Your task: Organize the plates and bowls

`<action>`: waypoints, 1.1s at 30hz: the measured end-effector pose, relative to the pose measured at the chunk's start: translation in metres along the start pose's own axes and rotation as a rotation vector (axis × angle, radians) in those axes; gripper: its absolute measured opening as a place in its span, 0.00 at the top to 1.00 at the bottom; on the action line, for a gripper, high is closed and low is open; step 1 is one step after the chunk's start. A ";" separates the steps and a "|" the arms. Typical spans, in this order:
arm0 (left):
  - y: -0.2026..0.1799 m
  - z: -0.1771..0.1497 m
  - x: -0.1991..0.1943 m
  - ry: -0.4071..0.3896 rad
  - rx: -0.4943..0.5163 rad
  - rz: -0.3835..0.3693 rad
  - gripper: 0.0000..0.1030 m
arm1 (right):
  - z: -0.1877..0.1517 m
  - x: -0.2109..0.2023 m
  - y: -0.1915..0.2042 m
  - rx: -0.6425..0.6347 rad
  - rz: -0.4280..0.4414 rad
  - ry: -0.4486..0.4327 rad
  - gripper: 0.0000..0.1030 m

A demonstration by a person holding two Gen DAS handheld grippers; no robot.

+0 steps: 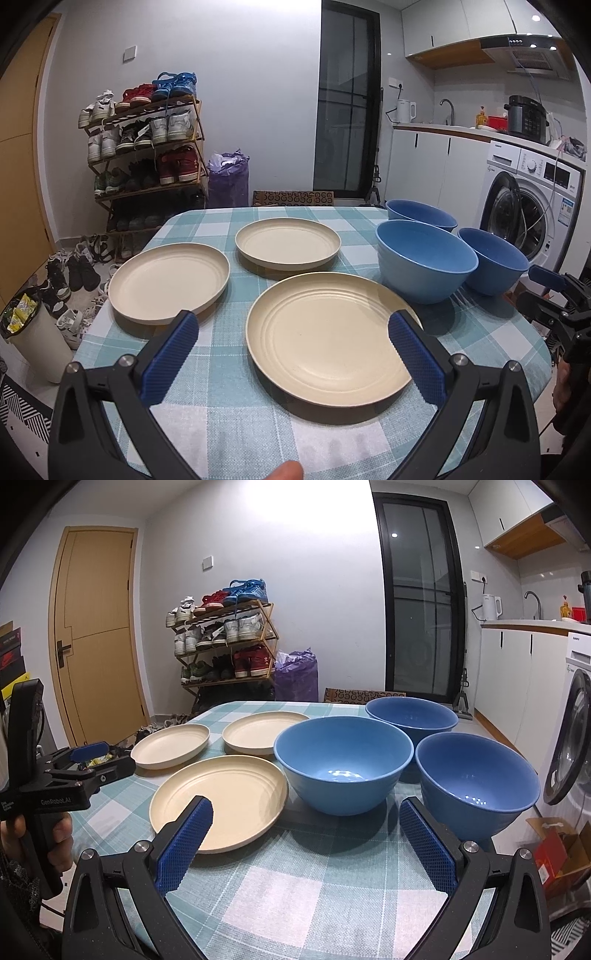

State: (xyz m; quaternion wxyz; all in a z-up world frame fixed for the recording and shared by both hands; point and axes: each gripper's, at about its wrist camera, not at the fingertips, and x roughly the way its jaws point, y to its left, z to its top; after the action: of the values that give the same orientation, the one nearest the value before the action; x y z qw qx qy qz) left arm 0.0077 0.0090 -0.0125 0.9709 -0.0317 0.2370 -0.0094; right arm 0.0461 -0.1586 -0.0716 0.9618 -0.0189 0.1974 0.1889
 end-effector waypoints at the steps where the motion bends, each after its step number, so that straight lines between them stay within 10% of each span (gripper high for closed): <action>1: 0.001 0.000 0.001 0.000 0.000 0.002 0.00 | 0.000 0.001 -0.001 0.002 -0.001 0.002 0.00; 33: 0.005 0.028 0.010 0.004 0.029 0.024 0.00 | 0.038 -0.002 -0.004 -0.035 -0.016 -0.007 0.00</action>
State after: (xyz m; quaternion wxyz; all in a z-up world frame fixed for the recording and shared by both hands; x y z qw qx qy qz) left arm 0.0291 0.0156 0.0073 0.9709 -0.0149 0.2389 -0.0013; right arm 0.0605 -0.1591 -0.0365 0.9635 -0.0366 0.1905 0.1846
